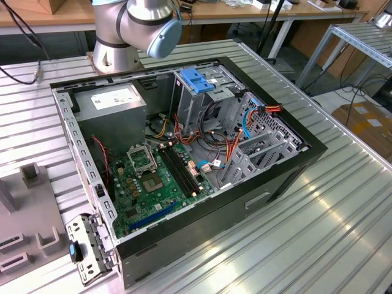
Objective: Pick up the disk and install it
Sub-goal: 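Pick up the disk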
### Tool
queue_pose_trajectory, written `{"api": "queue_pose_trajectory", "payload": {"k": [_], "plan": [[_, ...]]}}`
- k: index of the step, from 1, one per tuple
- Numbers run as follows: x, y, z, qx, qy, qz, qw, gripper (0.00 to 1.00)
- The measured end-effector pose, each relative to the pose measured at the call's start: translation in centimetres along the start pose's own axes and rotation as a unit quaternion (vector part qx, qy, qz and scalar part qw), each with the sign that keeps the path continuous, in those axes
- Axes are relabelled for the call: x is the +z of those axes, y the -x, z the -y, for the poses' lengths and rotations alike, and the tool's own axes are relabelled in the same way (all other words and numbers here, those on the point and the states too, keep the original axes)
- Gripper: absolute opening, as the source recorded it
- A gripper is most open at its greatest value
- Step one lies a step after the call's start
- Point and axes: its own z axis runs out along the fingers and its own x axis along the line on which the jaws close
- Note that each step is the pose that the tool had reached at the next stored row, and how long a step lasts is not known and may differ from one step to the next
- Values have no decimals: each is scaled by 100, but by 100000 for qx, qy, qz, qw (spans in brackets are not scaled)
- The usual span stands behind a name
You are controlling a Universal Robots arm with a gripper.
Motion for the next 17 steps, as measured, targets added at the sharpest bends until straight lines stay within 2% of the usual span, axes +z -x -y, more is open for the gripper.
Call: {"api": "queue_pose_trajectory", "payload": {"k": [1,10,12,13,17], "plan": [[-46,0,1,-1,5,-4,100000,37],[-321,2,5,-1,2,-2,100000,37],[-398,3,6,-1,3,-3,100000,37],[-478,3,6,-1,1,-2,100000,37],[-615,4,8,-2,0,-2,100000,37]]}}
